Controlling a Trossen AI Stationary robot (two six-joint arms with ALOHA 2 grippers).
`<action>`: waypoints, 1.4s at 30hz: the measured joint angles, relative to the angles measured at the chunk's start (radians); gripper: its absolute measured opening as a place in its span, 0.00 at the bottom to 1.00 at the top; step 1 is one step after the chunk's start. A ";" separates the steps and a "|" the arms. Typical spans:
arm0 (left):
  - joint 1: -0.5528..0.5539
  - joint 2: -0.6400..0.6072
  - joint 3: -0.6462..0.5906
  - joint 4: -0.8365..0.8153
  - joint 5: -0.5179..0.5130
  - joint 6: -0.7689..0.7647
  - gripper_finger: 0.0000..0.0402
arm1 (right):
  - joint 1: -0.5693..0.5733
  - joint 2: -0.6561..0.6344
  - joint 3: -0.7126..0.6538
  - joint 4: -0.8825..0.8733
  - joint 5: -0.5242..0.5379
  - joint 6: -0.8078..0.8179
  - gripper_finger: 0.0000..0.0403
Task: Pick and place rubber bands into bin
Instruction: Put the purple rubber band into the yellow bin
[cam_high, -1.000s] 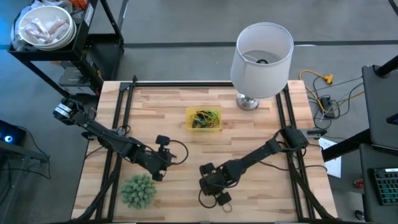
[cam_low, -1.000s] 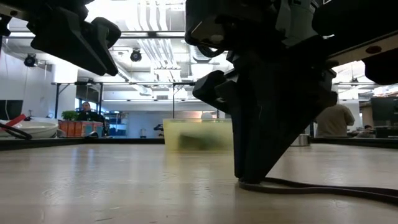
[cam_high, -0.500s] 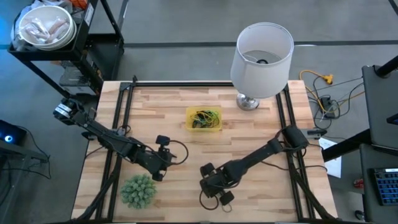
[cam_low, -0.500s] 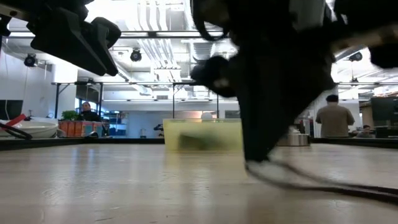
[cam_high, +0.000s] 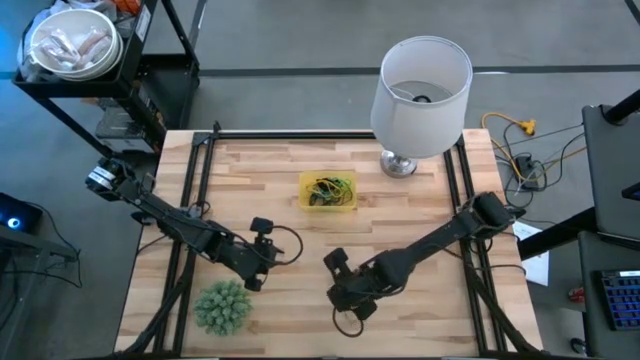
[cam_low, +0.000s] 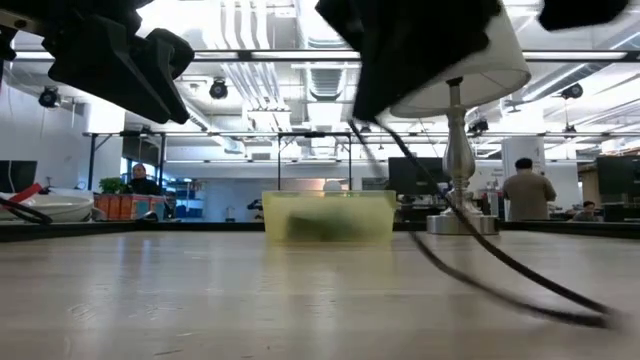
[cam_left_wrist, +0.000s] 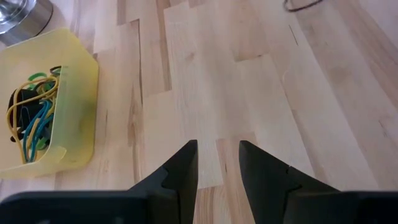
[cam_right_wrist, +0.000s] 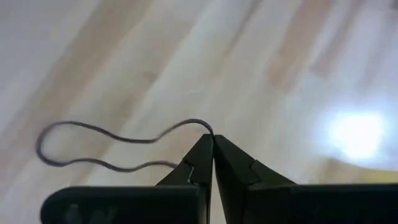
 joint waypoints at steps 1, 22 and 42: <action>0.000 0.000 0.000 0.000 0.000 0.000 0.25 | 0.000 -0.011 0.002 0.001 0.028 -0.014 0.02; -0.001 0.000 -0.013 0.000 0.000 -0.001 0.25 | -0.056 -0.149 0.018 0.071 0.649 -0.320 0.02; -0.001 0.000 -0.015 -0.001 0.000 -0.001 0.25 | -0.401 -0.186 0.019 0.126 0.541 -0.393 0.02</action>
